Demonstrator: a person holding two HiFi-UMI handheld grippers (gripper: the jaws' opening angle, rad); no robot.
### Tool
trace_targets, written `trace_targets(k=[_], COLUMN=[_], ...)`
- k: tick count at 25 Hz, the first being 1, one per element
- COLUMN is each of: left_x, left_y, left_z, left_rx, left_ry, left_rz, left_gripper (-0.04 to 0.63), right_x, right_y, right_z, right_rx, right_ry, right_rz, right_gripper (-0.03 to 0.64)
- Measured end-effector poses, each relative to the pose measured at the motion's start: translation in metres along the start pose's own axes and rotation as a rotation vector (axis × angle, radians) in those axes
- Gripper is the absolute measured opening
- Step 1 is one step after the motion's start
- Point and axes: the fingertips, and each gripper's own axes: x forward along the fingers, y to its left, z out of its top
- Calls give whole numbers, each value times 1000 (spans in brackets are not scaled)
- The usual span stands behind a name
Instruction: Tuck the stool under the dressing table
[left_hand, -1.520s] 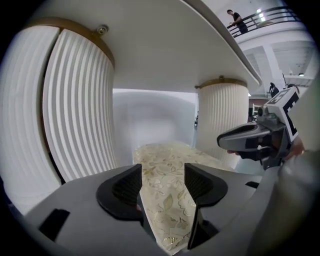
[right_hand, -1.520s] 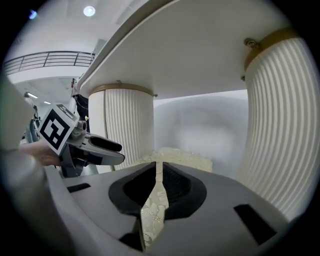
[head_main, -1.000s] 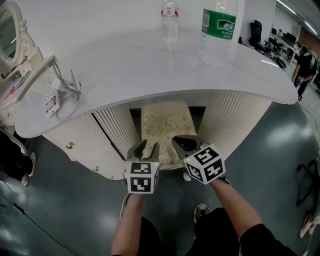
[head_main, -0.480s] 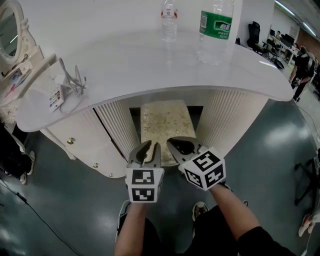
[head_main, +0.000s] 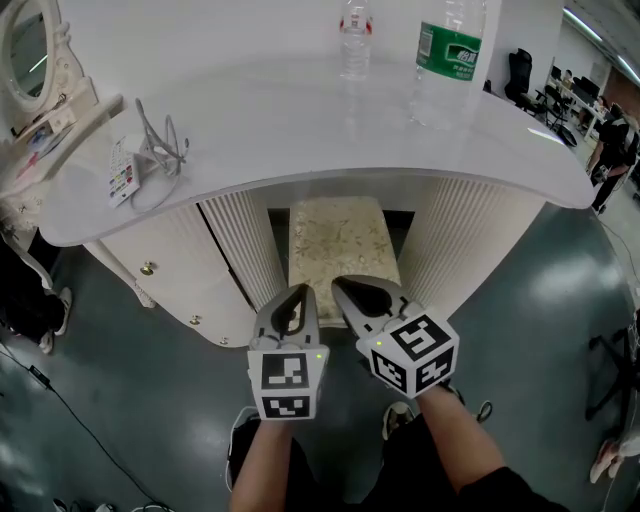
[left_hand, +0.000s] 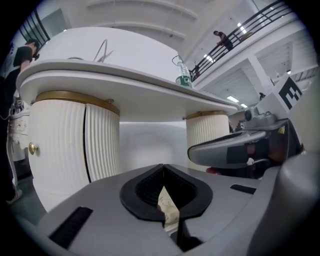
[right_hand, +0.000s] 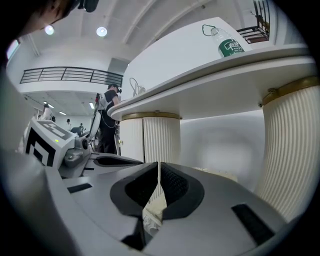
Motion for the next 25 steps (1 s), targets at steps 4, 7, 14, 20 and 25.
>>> trace_targets(k=[4, 7, 14, 20, 25], left_x=[-8, -12, -5, 0, -2], left_y=[-6, -9, -18, -32, -37], left_z=[5, 7, -10, -13, -20], left_rx=[-2, 0, 20, 58, 26], left_ry=[-24, -43, -50, -95, -129], left_rz=[-11, -12, -48, -106, -105], left_gripper=[8, 8, 6, 6, 6], right_x=[-9, -14, -20, -18, -18], right_y=[8, 10, 1, -6, -2], right_z=[0, 2, 0, -12, -14], right_rx=[-28, -45, -70, -110, -179], right_ry=[-19, -42, -96, -51, -48], right_rz=[-13, -34, -93, -129, -136], right_gripper=[18, 18, 17, 17, 17])
